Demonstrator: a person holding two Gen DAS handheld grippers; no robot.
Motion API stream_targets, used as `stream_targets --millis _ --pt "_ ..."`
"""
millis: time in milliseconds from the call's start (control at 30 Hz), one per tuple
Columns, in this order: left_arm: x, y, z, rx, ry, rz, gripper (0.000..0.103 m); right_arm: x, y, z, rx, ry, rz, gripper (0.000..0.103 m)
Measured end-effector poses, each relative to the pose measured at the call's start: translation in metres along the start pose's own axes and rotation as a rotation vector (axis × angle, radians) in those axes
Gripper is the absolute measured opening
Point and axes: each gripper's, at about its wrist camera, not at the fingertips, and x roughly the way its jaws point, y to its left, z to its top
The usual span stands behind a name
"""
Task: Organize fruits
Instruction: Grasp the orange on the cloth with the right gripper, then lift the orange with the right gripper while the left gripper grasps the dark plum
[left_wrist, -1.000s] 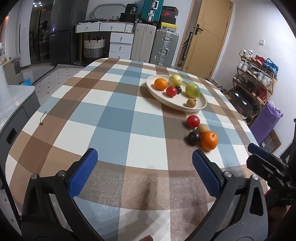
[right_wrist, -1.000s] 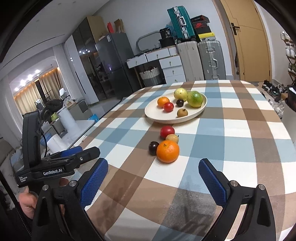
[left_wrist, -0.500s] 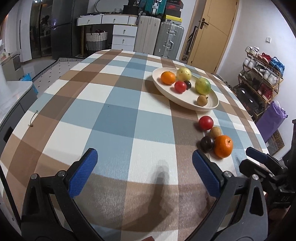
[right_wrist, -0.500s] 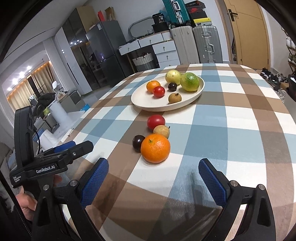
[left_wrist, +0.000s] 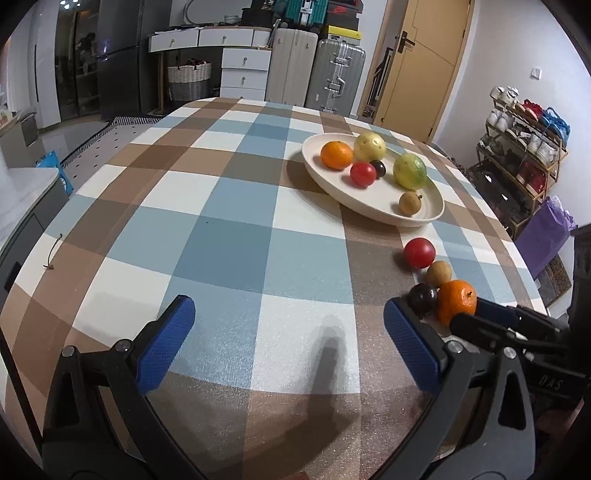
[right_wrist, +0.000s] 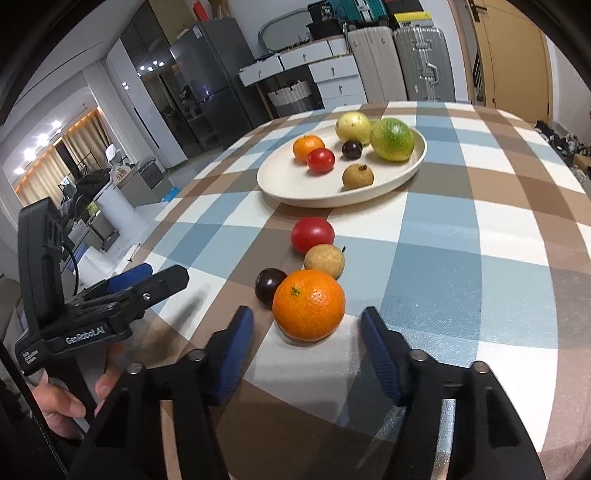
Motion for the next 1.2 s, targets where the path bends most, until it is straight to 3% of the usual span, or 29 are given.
stream_targets --millis 167,300,600,1000,1200 --pt "0.003 -0.001 -0.002 0.004 0.014 -0.017 0.102 0.003 0.0 0.003 -0.002 0.014 0.004 0.041" --pt "0.007 0.002 -0.001 -0.009 0.034 -0.031 0.102 0.003 0.001 0.004 -0.009 0.012 0.009 0.04" --pt "0.009 0.001 -0.002 0.002 0.042 -0.029 0.102 -0.017 -0.01 0.003 0.02 -0.08 0.098 0.04" --pt "0.007 -0.008 -0.002 0.051 0.028 -0.006 0.102 -0.03 -0.007 0.002 0.012 -0.118 0.116 0.04" --pt "0.005 -0.01 -0.002 0.074 0.017 -0.037 0.102 -0.04 -0.006 0.0 0.011 -0.138 0.117 0.04"
